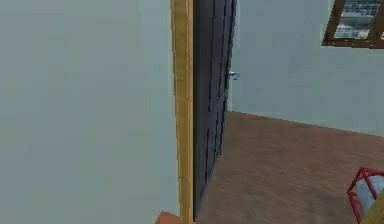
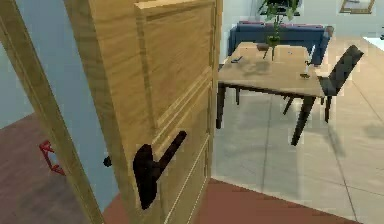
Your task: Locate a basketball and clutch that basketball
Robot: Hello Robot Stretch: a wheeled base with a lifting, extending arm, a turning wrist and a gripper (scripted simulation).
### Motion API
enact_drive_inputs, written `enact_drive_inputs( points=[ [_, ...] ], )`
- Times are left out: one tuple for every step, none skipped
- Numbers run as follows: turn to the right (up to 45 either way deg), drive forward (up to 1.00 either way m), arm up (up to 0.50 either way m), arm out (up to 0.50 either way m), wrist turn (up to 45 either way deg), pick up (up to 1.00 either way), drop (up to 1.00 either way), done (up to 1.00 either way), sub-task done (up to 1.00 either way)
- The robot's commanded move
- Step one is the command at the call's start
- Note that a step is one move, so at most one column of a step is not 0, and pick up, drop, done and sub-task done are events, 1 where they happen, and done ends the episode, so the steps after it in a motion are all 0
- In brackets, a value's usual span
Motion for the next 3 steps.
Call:
enact_drive_inputs(
  points=[
    [0.0,0.6,0.0,0.0,0.0,0.0,0.0,0.0,0.0],
    [12.0,0.0,0.0,0.0,0.0,0.0,0.0,0.0,0.0],
    [0.0,0.05,0.0,0.0,0.0,0.0,0.0,0.0,0.0]
  ],
)
